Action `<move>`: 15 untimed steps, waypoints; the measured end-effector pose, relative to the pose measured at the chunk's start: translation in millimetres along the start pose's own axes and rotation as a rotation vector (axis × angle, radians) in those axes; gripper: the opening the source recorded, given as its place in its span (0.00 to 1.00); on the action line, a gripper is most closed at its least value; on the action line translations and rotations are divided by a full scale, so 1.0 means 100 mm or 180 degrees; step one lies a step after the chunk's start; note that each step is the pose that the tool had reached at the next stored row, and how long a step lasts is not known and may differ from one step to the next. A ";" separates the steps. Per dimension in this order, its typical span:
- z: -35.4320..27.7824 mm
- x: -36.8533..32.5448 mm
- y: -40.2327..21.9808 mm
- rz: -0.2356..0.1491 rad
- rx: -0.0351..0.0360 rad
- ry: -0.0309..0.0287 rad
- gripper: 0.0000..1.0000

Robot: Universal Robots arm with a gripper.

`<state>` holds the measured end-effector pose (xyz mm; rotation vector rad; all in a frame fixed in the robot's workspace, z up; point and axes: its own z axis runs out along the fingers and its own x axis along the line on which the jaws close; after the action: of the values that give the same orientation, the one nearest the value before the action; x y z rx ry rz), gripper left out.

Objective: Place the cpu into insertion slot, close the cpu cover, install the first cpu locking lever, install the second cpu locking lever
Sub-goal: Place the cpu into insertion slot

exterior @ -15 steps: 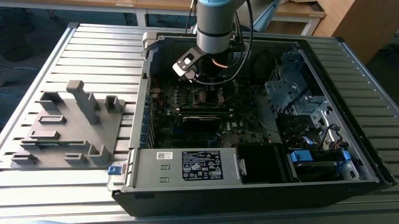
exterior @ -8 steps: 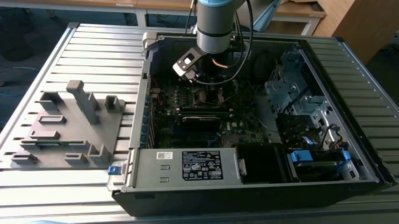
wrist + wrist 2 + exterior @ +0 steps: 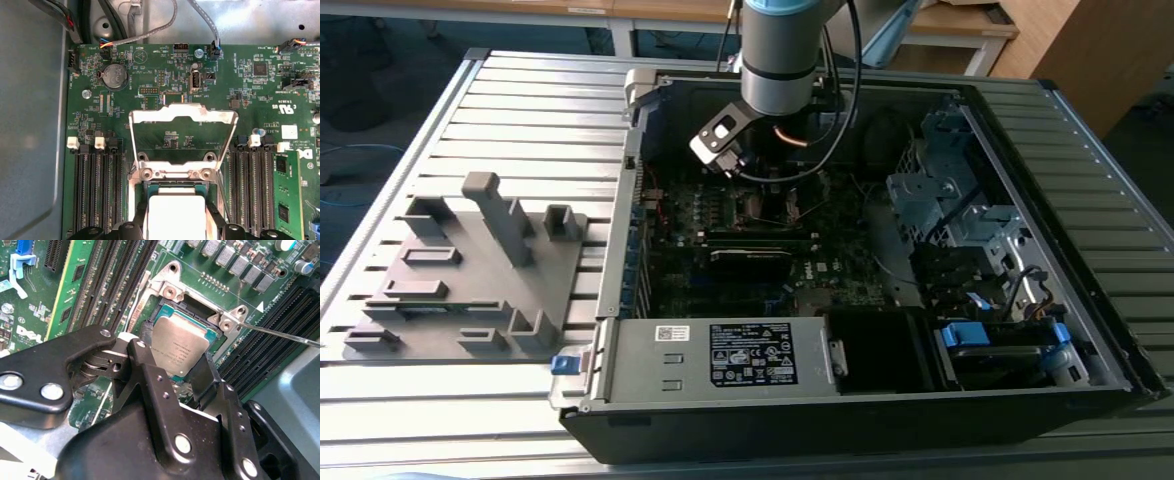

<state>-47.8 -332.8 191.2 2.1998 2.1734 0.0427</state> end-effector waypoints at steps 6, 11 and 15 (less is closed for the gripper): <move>0.008 0.004 0.003 0.0000 -0.0006 0.0007 0.55; -0.002 0.000 0.000 0.0000 0.0000 0.0000 0.61; -0.078 -0.001 0.004 0.0000 0.0000 0.0001 0.61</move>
<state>-47.8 -332.8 198.9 2.1999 2.1734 0.0430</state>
